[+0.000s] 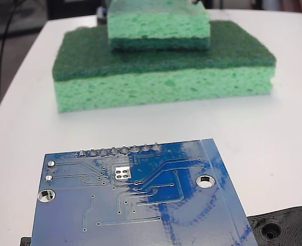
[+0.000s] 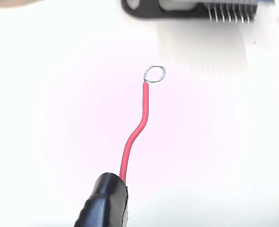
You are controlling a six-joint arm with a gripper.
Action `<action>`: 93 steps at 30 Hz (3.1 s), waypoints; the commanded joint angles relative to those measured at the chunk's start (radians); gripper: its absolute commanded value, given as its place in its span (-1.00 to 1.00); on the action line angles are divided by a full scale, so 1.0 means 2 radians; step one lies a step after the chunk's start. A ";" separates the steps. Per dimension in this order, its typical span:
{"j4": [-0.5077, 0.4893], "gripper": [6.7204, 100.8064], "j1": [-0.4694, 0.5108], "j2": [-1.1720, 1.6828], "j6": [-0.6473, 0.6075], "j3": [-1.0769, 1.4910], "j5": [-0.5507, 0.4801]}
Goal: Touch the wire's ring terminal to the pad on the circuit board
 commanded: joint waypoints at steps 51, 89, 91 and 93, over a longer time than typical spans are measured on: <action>-0.058 0.99 0.180 -0.611 -0.171 -0.404 -0.228; -0.088 0.99 0.189 -0.660 -0.173 -0.395 -0.235; -0.088 0.99 0.189 -0.660 -0.173 -0.396 -0.235; -0.088 0.99 0.189 -0.660 -0.173 -0.396 -0.235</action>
